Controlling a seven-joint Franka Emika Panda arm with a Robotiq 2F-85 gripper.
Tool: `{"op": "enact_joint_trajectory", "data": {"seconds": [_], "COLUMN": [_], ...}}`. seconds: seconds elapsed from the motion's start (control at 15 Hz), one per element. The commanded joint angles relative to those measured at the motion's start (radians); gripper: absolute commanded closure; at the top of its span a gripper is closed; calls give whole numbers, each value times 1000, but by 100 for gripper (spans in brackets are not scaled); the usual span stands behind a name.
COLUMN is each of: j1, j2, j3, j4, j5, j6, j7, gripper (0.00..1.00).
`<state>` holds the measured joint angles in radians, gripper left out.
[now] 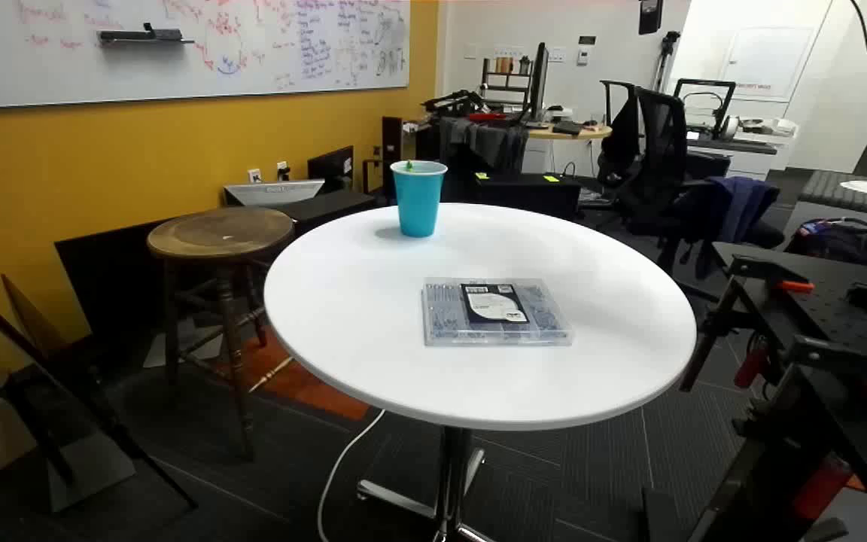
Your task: Remove the pen from the cup and place it on the table
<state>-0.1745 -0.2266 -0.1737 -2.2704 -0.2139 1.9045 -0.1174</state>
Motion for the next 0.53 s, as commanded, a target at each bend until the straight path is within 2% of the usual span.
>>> {"op": "enact_joint_trajectory", "data": {"seconds": [0.0,0.33,0.47], "j1": [2,2,5], "j2": [0,0,8], "j3": [-1,-1,-4], "j4": [1,1,1], "j5": [0,0,12], "j6": [-1,-1,68], "j7": [0,0,3], "gripper": [0,0,0]}}
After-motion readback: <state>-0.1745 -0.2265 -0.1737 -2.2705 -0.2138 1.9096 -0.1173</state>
